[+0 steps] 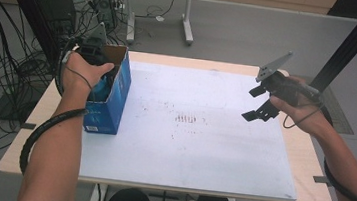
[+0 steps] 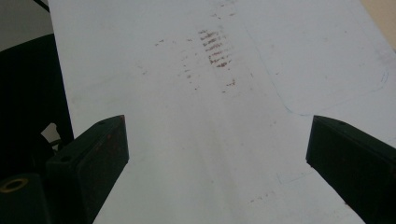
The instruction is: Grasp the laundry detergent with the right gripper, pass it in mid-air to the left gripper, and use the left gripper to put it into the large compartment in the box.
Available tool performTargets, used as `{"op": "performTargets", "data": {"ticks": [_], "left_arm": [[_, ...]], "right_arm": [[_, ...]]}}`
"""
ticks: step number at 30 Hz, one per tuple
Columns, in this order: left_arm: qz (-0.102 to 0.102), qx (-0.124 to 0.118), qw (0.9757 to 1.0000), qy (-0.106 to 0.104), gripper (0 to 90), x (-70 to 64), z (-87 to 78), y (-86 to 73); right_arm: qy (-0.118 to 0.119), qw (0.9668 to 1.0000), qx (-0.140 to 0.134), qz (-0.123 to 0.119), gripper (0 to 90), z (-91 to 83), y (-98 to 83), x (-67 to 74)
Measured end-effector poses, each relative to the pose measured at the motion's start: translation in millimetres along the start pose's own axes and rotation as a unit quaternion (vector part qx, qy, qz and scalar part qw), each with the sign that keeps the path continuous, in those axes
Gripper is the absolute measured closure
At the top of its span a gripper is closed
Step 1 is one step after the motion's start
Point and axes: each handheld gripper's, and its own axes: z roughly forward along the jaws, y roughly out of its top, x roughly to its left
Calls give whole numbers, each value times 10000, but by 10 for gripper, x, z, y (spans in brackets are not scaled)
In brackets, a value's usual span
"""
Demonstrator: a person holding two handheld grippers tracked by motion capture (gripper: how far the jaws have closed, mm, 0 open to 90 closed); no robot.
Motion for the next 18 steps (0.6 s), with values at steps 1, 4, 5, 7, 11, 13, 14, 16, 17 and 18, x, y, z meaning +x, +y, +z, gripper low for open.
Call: {"op": "performTargets", "data": {"ticks": [1,4,5,7,11,13,14,16,17,18], "left_arm": [[-27,-15,10000,-2,264,7,-30,-7],[-50,-102,9999,2,248,32,-131,-30],[-41,-115,9999,2,244,41,-173,-37],[-26,-214,9998,-7,232,54,-278,-57],[32,-353,9994,-50,210,32,-433,-81],[61,-416,9991,-110,190,-7,-490,-79],[104,-439,9989,-133,178,-33,-518,-74],[181,-518,9983,-175,166,-99,-564,-62],[221,-526,9981,-210,159,-135,-579,-52],[262,-554,9979,-216,156,-176,-593,-42]], "right_arm": [[-5,10000,-3,16,57,-4,4,5],[-25,10000,-5,16,57,-10,2,4],[-32,10000,6,52,57,-11,-3,5],[-53,9999,42,79,57,0,-16,1],[-79,9998,122,129,57,24,-36,0],[-87,9998,133,149,57,32,-35,4],[-76,9997,145,161,57,37,-34,8],[-104,9996,204,152,57,40,-26,21],[-113,9996,208,145,57,39,-22,25],[-108,9996,214,154,57,37,-17,30]]}}
